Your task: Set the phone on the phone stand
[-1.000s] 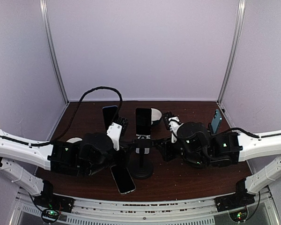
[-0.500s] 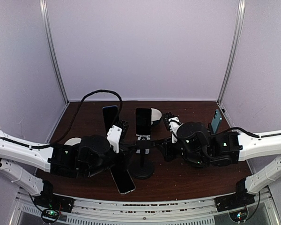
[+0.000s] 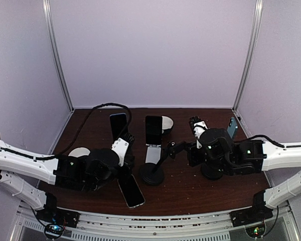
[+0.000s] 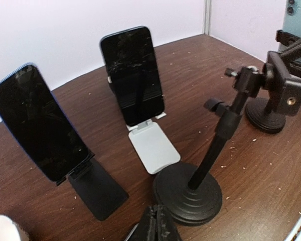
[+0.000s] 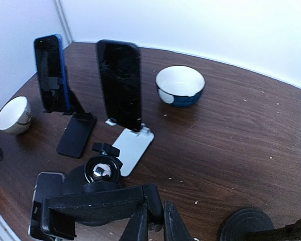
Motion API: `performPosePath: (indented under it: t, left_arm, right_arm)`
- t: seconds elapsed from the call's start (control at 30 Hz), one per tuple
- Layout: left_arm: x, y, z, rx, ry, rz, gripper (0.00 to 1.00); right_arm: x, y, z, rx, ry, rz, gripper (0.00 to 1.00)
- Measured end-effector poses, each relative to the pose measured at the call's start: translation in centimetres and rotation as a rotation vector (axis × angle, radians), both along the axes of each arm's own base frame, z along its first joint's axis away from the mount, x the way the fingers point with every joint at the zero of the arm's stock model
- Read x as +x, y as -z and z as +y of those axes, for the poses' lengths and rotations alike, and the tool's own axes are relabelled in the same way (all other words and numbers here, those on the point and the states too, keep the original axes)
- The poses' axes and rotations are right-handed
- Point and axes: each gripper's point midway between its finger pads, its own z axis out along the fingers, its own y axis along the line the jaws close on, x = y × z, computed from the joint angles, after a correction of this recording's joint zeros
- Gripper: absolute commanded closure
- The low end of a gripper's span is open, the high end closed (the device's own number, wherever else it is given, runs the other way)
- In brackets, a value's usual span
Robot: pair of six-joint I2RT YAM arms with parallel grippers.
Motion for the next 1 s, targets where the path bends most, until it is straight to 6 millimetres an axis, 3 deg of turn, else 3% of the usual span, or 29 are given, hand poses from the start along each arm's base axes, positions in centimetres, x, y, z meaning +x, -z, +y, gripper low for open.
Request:
performPosePath:
  t: [0.17, 0.27, 0.4, 0.57, 0.67, 0.87, 0.97, 1.0]
  left_arm:
    - [-0.9, -1.6, -2.6, -0.018, 0.148, -0.059, 0.31]
    - [-1.9, -2.6, -4.6, -0.042, 0.265, -0.103, 0.2]
    - [-2.9, -3.2, -6.8, -0.069, 0.374, -0.141, 0.2]
    - [-3.3, -2.8, -8.3, -0.059, 0.426, -0.144, 0.28]
    - [-2.9, -3.3, -6.9, -0.092, 0.364, -0.124, 0.35]
    - [-3.3, -3.5, -2.2, -0.197, 0.285, -0.068, 0.25]
    - [-3.8, -3.0, -2.0, -0.181, 0.319, -0.068, 0.24]
    - [-3.9, -3.1, -2.1, -0.172, 0.329, -0.075, 0.22]
  right_arm:
    - [-1.1, -0.6, 2.4, 0.029, -0.091, 0.013, 1.0]
    - [-1.5, -0.7, 3.5, 0.05, -0.13, 0.032, 1.0]
    - [-2.4, -0.6, 4.9, 0.063, -0.179, 0.055, 1.0]
    - [-3.3, -0.6, 6.7, 0.066, -0.221, 0.074, 1.0]
    - [-3.3, -0.6, 6.9, 0.081, -0.215, 0.085, 1.0]
    - [-3.7, -0.6, 7.8, 0.094, -0.205, 0.095, 1.0]
    - [-3.6, -0.6, 8.1, 0.089, -0.202, 0.092, 1.0]
    - [-3.6, -0.5, 8.2, 0.085, -0.204, 0.092, 0.95]
